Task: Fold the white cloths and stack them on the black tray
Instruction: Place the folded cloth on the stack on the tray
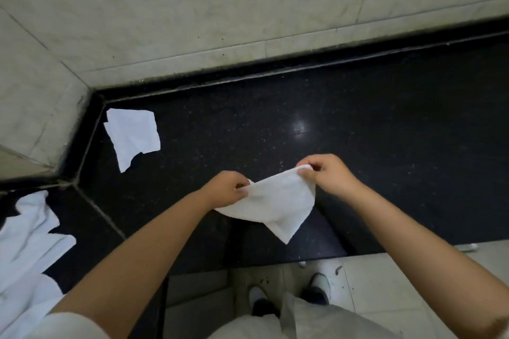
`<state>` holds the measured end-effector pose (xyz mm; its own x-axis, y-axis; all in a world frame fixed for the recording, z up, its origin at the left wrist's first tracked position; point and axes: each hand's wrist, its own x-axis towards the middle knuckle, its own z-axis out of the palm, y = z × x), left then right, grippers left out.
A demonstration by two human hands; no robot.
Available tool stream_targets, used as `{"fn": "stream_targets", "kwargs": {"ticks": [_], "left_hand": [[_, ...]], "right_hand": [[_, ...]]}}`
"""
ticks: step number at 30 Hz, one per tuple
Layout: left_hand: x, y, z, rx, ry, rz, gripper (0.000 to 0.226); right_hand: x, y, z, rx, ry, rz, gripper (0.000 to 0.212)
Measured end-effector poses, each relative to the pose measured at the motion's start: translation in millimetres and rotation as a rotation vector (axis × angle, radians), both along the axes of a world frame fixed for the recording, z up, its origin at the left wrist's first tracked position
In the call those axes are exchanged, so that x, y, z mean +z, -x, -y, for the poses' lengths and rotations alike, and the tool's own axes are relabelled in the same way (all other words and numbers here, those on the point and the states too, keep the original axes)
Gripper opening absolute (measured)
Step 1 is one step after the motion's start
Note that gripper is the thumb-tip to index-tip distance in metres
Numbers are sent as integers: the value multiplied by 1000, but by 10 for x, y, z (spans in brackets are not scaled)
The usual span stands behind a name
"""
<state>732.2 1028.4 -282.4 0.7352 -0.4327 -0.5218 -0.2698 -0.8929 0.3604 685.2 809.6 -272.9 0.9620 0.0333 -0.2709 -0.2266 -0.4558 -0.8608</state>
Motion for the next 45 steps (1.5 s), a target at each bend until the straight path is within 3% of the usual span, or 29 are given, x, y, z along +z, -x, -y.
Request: {"fn": "stream_targets", "kwargs": {"ticks": [4, 9, 12, 15, 17, 20, 23, 27, 30, 35, 41, 45], "left_hand": [[282, -181, -37, 157, 141, 102, 22], [797, -491, 155, 359, 422, 539, 20], [1040, -500, 202, 420, 579, 656, 19], [998, -339, 116, 320, 562, 624, 17], [803, -182, 28, 185, 449, 532, 18], [410, 110, -90, -45, 166, 254, 23], [118, 372, -126, -192, 26, -60, 22], [-14, 368, -102, -281, -129, -303, 19], [-41, 217, -35, -192, -106, -250, 18], [-204, 26, 122, 121, 30, 31, 28], [-431, -151, 305, 134, -31, 138, 27], [-579, -182, 293, 56, -117, 135, 28]], "right_hand": [[365, -263, 222, -49, 183, 164, 15], [873, -566, 342, -176, 456, 374, 18], [1113, -543, 381, -202, 532, 535, 20], [1001, -365, 461, -73, 619, 515, 16], [742, -174, 502, 82, 578, 397, 12], [297, 148, 516, 334, 528, 50, 8], [-49, 354, 470, 569, 527, -305, 33], [-198, 324, 415, 562, 515, -440, 22], [-204, 184, 420, 493, 601, -370, 21], [-339, 132, 470, 277, 771, -306, 13], [-594, 236, 471, 67, 799, -188, 21], [-672, 230, 436, 59, 830, -160, 25]]}}
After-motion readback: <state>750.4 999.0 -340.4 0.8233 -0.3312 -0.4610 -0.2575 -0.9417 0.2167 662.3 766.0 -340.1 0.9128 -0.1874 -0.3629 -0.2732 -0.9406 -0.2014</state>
